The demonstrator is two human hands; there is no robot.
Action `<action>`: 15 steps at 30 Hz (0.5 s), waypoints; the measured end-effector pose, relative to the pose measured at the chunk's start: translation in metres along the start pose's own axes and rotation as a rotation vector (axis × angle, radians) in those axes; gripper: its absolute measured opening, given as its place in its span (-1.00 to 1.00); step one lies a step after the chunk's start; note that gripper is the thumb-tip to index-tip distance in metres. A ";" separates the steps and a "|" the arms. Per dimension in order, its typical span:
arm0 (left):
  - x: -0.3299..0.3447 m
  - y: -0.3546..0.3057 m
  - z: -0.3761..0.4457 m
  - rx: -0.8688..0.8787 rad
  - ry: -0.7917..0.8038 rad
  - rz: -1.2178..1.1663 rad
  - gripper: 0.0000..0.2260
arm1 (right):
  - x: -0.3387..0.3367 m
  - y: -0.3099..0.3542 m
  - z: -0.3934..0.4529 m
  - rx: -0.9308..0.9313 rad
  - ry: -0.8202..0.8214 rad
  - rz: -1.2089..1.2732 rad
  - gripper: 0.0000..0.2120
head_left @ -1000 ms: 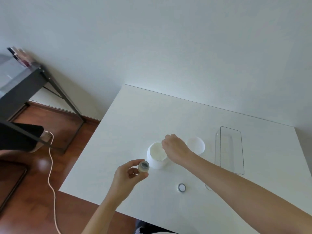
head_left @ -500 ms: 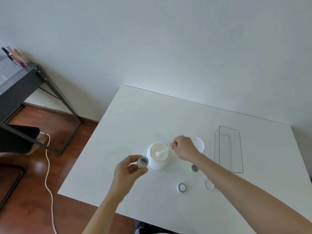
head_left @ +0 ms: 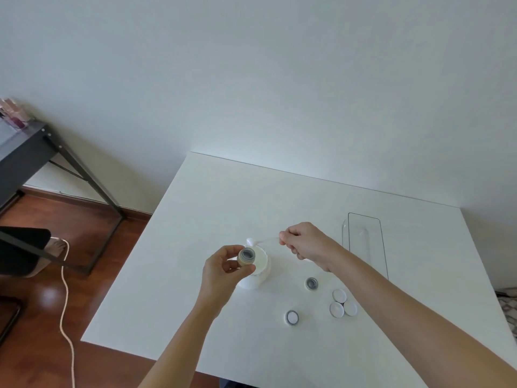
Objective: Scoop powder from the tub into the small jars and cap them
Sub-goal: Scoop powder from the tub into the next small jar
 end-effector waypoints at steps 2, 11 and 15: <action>0.003 -0.004 0.000 0.007 0.024 -0.028 -0.71 | 0.000 0.004 -0.004 -0.016 -0.005 -0.036 -0.69; 0.004 -0.015 -0.005 0.038 0.036 -0.093 -0.71 | -0.007 0.014 -0.019 -0.179 -0.192 -0.316 -0.68; 0.002 -0.012 -0.005 0.043 0.037 -0.112 -0.71 | -0.010 0.019 -0.022 -0.246 -0.266 -0.380 -0.70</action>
Point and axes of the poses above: each hand's wrist, its own z-axis towards the middle knuckle, its own x-axis out of the palm, y = z × x, the point moved 2 cm from there along z, towards the middle knuckle, and after that the axes turned 10 degrees about -y, right-handed, at the moved point
